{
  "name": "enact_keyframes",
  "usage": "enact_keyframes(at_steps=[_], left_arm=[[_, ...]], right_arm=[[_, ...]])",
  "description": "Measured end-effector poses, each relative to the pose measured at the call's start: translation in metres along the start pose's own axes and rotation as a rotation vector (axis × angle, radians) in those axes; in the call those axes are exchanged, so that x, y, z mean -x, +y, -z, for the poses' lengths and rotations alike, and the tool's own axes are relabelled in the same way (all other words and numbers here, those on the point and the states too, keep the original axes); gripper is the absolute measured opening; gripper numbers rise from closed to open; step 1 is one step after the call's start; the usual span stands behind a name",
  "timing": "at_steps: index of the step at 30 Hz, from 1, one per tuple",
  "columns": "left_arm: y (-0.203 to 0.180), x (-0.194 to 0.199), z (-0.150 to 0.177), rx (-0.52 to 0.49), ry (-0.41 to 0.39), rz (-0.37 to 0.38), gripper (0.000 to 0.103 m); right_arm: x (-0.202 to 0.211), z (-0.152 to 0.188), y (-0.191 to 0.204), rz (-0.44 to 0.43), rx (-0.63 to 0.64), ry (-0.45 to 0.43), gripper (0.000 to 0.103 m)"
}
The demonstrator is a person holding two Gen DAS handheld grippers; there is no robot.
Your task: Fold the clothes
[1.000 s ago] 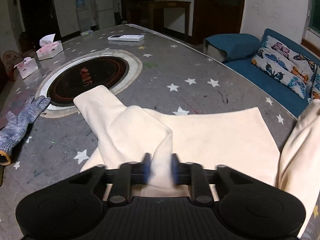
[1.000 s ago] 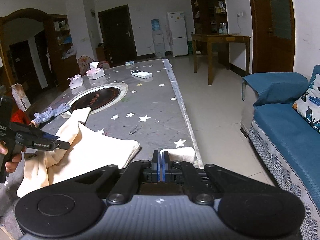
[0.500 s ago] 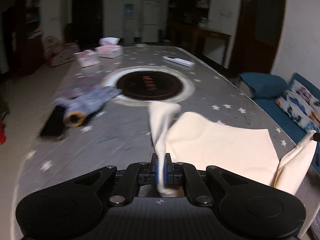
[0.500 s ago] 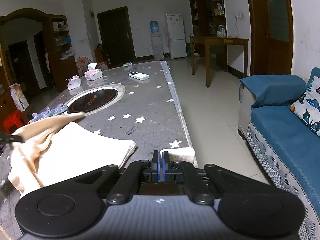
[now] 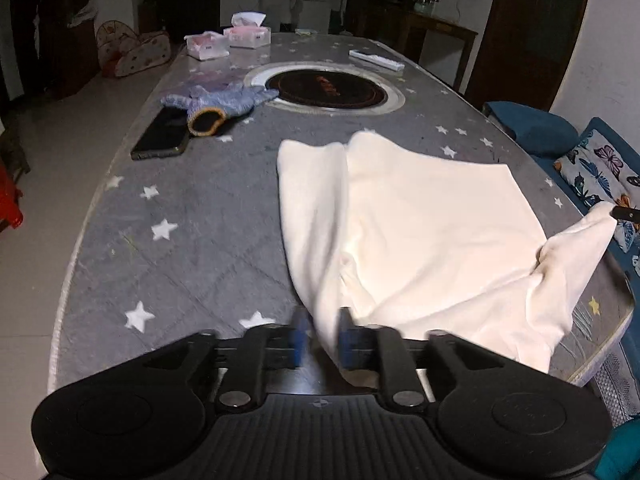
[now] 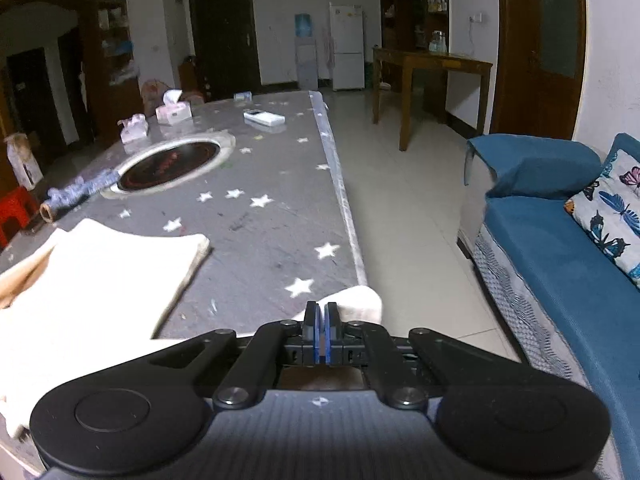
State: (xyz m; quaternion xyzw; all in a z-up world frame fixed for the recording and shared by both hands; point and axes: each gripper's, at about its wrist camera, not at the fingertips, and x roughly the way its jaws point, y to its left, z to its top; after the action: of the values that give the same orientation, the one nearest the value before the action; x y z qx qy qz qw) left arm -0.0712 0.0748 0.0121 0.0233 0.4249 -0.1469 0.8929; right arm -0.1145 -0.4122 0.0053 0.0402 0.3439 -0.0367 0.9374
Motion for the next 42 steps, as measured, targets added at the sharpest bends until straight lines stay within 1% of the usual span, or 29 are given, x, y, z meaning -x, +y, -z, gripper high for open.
enact_keyframes(at_steps=[1, 2, 5, 8, 11, 12, 16, 18, 21, 24, 27, 28, 29, 31, 32, 33, 35, 36, 38, 40, 41, 42], left_arm=[[0.0, 0.003, -0.002, -0.015, -0.017, -0.009, 0.056], [-0.001, 0.006, -0.005, -0.03, -0.033, -0.018, 0.06], [-0.001, 0.008, -0.013, -0.049, -0.064, -0.018, 0.06], [-0.003, 0.0, -0.028, -0.05, -0.09, 0.011, 0.059], [-0.012, -0.018, -0.045, -0.057, -0.102, 0.063, 0.058], [-0.015, -0.027, -0.051, -0.055, -0.101, 0.085, 0.055], [-0.027, -0.06, -0.074, -0.051, -0.078, 0.186, 0.053], [-0.034, -0.078, -0.083, -0.065, -0.061, 0.196, 0.053], [-0.038, -0.101, -0.093, -0.079, -0.03, 0.156, 0.053], [-0.025, -0.12, -0.097, -0.052, 0.008, 0.096, 0.053], [-0.005, -0.126, -0.097, -0.014, 0.027, 0.032, 0.053], [0.002, -0.127, -0.097, -0.006, 0.026, 0.005, 0.052], [0.008, -0.126, -0.096, 0.004, 0.02, -0.022, 0.049], [0.019, -0.122, -0.096, 0.026, 0.012, -0.054, 0.046], [0.025, -0.12, -0.096, 0.038, 0.007, -0.074, 0.043], [0.031, -0.119, -0.096, 0.047, 0.011, -0.125, 0.038], [0.04, -0.12, -0.096, 0.064, 0.029, -0.235, 0.038], [0.043, -0.118, -0.097, 0.071, 0.024, -0.27, 0.036], [0.043, -0.112, -0.101, 0.074, -0.005, -0.272, 0.036], [0.032, -0.106, -0.107, 0.052, -0.046, -0.202, 0.036], [0.024, -0.105, -0.109, 0.024, -0.063, -0.154, 0.036], [0.017, -0.104, -0.112, -0.004, -0.077, -0.106, 0.039]], right_arm=[[0.003, -0.001, 0.0, 0.007, 0.012, 0.0, 0.003], [0.005, -0.003, 0.0, 0.014, 0.019, -0.004, 0.004], [0.011, -0.01, 0.0, 0.03, 0.031, -0.024, 0.005], [0.007, -0.02, 0.005, 0.004, 0.055, -0.032, 0.006], [-0.005, -0.031, 0.019, -0.056, 0.081, -0.023, 0.006], [-0.012, -0.034, 0.025, -0.083, 0.089, -0.015, 0.006], [-0.041, -0.045, 0.049, -0.164, 0.108, 0.018, 0.007], [-0.057, -0.05, 0.06, -0.209, 0.103, 0.04, 0.01], [-0.075, -0.056, 0.075, -0.243, 0.116, 0.062, 0.013], [-0.089, -0.057, 0.087, -0.27, 0.142, 0.081, 0.013], [-0.099, -0.057, 0.095, -0.292, 0.163, 0.094, 0.015], [-0.102, -0.057, 0.098, -0.296, 0.169, 0.098, 0.016], [-0.106, -0.057, 0.1, -0.3, 0.172, 0.104, 0.016], [-0.112, -0.057, 0.102, -0.302, 0.176, 0.112, 0.016], [-0.114, -0.056, 0.103, -0.299, 0.179, 0.117, 0.016], [-0.117, -0.056, 0.104, -0.297, 0.182, 0.122, 0.016], [-0.121, -0.055, 0.105, -0.288, 0.189, 0.132, 0.016], [-0.123, -0.054, 0.105, -0.281, 0.194, 0.135, 0.016], [-0.125, -0.054, 0.105, -0.263, 0.205, 0.135, 0.016], [-0.126, -0.055, 0.104, -0.264, 0.202, 0.137, 0.017], [-0.127, -0.056, 0.104, -0.266, 0.198, 0.138, 0.017], [-0.127, -0.056, 0.104, -0.268, 0.196, 0.139, 0.018]])
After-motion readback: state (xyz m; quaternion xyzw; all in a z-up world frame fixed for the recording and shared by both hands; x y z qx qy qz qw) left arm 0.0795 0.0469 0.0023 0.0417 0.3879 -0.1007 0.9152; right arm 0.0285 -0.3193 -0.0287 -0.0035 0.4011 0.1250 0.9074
